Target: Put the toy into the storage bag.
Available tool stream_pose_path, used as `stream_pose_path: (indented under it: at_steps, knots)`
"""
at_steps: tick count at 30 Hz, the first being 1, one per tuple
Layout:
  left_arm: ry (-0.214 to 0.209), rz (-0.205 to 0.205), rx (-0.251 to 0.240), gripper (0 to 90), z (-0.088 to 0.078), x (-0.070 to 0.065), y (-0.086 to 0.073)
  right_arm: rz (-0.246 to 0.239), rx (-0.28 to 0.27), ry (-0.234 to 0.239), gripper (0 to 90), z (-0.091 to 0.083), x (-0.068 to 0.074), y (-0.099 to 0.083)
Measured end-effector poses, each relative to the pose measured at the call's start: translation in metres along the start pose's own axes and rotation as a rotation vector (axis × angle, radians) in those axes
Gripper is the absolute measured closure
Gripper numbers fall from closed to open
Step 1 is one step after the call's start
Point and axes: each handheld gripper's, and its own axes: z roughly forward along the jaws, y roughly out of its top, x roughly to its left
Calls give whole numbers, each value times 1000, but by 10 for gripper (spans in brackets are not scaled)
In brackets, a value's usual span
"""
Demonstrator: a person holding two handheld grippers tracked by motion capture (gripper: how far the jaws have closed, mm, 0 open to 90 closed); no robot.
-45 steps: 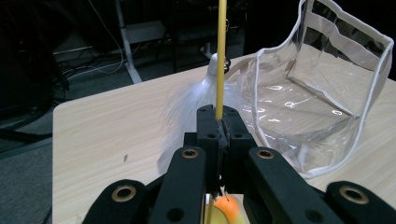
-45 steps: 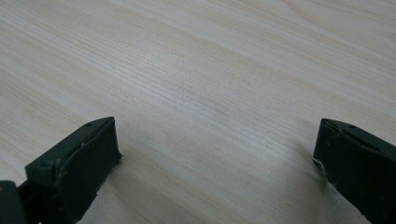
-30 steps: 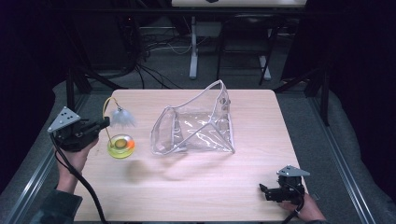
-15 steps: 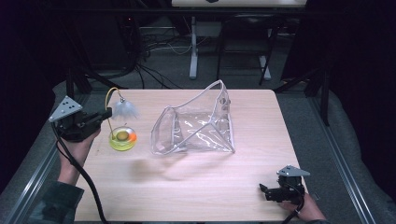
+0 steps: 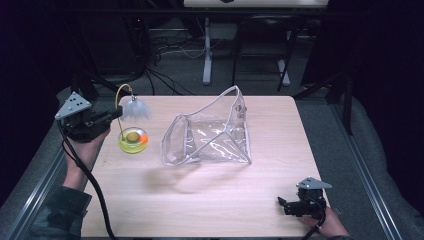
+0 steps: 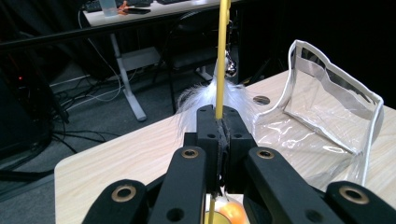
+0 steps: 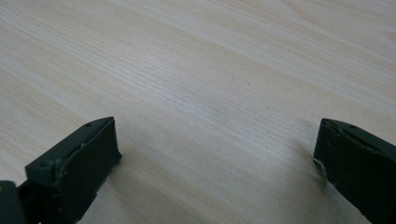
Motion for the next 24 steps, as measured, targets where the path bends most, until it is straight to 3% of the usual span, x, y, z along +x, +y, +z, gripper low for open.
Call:
stream_pose_path:
  at_steps: [24]
  knots:
    - [-21,30,-6,885,27,-5,27,-2,1,0,0,0,0,0]
